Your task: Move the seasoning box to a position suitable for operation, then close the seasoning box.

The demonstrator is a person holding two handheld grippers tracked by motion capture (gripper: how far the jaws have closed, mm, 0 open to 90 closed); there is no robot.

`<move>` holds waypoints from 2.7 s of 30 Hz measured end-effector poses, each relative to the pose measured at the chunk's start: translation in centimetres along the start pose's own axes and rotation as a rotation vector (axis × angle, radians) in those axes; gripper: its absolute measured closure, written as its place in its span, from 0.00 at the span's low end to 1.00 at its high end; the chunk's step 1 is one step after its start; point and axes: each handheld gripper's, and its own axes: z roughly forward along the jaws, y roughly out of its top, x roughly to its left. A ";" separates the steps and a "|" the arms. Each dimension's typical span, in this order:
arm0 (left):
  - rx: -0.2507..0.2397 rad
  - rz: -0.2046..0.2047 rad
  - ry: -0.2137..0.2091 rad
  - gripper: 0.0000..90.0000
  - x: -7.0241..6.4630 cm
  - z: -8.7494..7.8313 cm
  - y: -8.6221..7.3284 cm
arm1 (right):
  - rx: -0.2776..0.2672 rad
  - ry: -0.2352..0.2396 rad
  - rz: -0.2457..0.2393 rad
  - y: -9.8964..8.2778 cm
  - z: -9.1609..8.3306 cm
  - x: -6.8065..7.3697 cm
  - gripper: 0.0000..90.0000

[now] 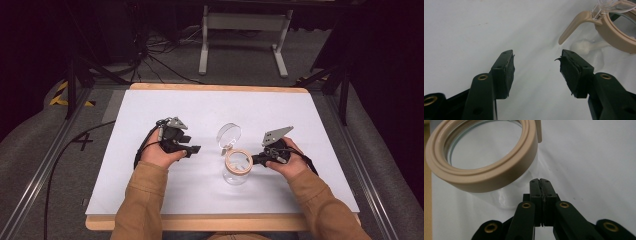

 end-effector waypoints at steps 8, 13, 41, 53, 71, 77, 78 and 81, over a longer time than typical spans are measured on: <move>-0.002 -0.001 -0.002 0.50 0.0 0.0 0.0 | 0.024 0.005 -0.011 0.0 0.0 0.2 1.00; 0.002 0.003 -0.002 0.50 -0.1 0.1 0.1 | 0.037 0.020 -0.022 0.0 -0.1 0.5 1.00; -0.014 0.009 -0.012 0.50 -0.3 0.0 0.2 | 0.112 0.135 -0.096 0.8 0.4 2.7 1.00; -0.048 0.014 -0.022 0.57 -0.4 0.2 0.8 | 0.084 0.149 -0.081 0.6 0.1 3.1 1.00; -0.187 0.011 -0.079 1.00 -1.6 1.0 2.8 | -0.049 0.111 -0.027 0.5 -3.3 4.5 1.00; -0.236 0.008 -0.128 1.00 -2.6 2.5 3.1 | -0.108 0.153 -0.046 1.2 -3.7 5.9 1.00; -0.227 0.009 -0.129 1.00 -2.8 2.5 3.2 | -0.118 0.155 -0.050 1.4 -3.7 6.1 1.00; -0.240 0.008 -0.126 1.00 -2.9 2.6 3.2 | -0.156 0.157 -0.051 1.7 -3.7 6.6 1.00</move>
